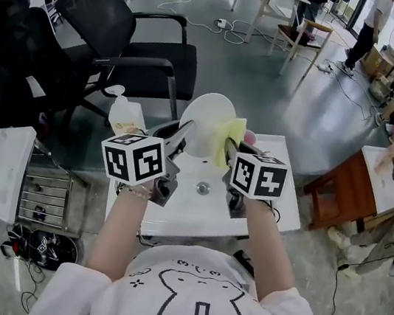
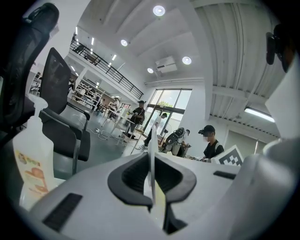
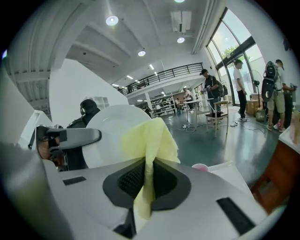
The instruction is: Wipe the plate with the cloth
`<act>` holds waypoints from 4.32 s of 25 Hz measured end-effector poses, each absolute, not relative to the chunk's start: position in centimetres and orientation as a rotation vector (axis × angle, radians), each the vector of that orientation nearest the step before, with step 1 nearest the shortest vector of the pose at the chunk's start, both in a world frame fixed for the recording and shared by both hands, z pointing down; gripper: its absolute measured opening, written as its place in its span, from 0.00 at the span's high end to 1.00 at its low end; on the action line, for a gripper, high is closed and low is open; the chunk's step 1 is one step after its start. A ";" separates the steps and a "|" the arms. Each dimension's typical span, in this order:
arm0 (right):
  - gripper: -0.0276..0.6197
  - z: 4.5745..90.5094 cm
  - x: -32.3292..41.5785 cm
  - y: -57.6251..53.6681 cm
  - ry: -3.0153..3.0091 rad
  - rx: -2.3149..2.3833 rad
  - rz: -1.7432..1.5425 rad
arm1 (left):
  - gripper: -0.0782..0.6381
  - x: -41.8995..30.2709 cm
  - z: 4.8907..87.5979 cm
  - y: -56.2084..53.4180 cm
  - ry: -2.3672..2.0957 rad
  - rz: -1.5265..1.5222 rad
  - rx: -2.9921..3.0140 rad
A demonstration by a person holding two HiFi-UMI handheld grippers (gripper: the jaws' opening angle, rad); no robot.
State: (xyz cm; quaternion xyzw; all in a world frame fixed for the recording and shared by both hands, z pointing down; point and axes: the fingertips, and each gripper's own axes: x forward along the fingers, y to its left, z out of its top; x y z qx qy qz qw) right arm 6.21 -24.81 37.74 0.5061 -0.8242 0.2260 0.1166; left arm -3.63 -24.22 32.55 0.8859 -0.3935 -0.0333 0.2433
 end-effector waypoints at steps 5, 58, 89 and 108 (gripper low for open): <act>0.90 37.5 8.2 -25.0 -2.394 1.541 0.669 | 0.86 -3.8 33.2 -24.2 -1.069 -0.076 2.422; 0.90 35.1 0.2 -14.2 -2.602 0.184 0.096 | 0.86 -0.5 37.2 -16.6 -0.261 1.800 3.806; 0.90 36.8 5.0 -18.8 -2.601 0.256 0.509 | 0.86 -0.8 37.2 -14.6 -0.115 1.803 3.915; 0.90 38.6 -0.2 -16.7 -2.358 0.119 0.745 | 0.86 0.1 37.7 -13.4 0.019 1.893 3.938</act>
